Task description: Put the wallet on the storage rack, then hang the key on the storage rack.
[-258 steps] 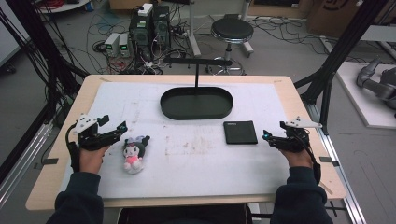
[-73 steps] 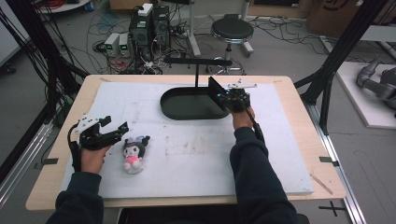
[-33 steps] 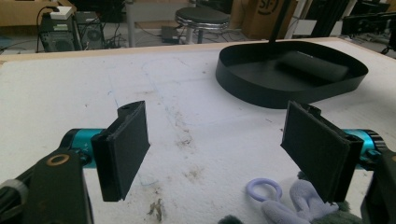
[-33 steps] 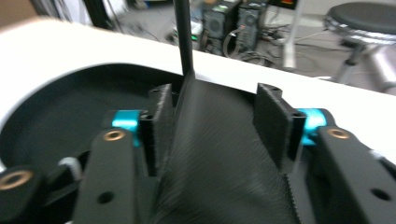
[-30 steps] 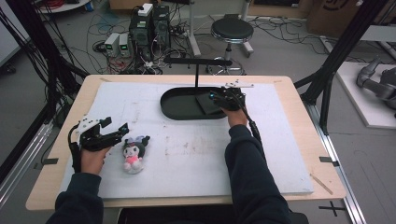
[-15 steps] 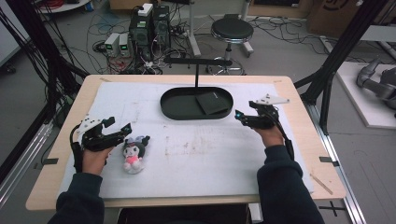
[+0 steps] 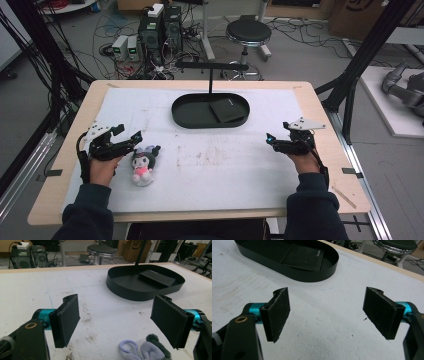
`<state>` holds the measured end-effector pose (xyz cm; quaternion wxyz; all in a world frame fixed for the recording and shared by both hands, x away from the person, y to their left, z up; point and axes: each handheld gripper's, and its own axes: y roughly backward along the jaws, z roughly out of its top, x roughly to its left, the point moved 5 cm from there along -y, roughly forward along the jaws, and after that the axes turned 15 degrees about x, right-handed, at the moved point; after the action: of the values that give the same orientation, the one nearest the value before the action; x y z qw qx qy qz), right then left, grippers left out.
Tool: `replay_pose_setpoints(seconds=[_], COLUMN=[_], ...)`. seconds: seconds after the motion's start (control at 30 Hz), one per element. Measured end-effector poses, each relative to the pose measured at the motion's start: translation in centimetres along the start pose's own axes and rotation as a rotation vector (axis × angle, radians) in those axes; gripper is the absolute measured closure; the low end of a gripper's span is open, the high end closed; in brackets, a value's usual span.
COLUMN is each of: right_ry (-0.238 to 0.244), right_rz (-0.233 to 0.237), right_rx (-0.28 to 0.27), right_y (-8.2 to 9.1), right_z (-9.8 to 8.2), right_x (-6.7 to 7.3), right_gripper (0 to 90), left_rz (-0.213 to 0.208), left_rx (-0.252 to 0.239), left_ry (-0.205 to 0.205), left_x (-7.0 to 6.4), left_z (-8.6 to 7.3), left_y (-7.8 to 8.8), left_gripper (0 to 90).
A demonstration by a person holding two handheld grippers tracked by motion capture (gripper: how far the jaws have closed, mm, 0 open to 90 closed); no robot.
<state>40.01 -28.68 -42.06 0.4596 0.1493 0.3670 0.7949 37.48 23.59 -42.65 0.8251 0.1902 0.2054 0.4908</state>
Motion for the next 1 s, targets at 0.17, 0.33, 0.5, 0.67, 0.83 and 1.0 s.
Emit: replay_pose_setpoints(seconds=[0.17, 0.33, 0.5, 0.67, 0.83, 1.0], right_ry=[-0.012, -0.038, -0.035, -0.039, -0.016, -0.021], right_rz=[-0.01, -0.017, -0.022, -0.026, -0.025, -0.018], right_rx=[-0.008, -0.013, -0.007, -0.002, -0.002, -0.006], right_y=[0.2, 0.3, 0.1, 0.0, 0.0, 0.1], right_z=[-0.2, -0.3, -0.3, -0.4, -0.4, -0.6], right_x=[0.0, -0.4, -0.4, -0.3, -0.1, -0.1], right_gripper=[22.2, 22.2, 22.2, 22.2, 22.2, 22.2], left_rz=[-0.003, -0.013, -0.031, -0.014, 0.033, 0.056], left_rx=[0.007, 0.019, 0.042, 0.094, 0.159, 0.244], left_ry=[-0.004, -0.021, -0.018, -0.017, 0.012, 0.03], left_x=[-0.1, -0.5, -1.0, -1.9, -3.0, -4.0], left_z=[0.0, 0.2, 0.1, -0.3, -0.7, -1.9], left_y=[0.0, 0.0, -0.2, -0.2, -0.3, -0.9], left_gripper=[22.5, 22.6, 22.5, 22.5, 22.5, 22.5])
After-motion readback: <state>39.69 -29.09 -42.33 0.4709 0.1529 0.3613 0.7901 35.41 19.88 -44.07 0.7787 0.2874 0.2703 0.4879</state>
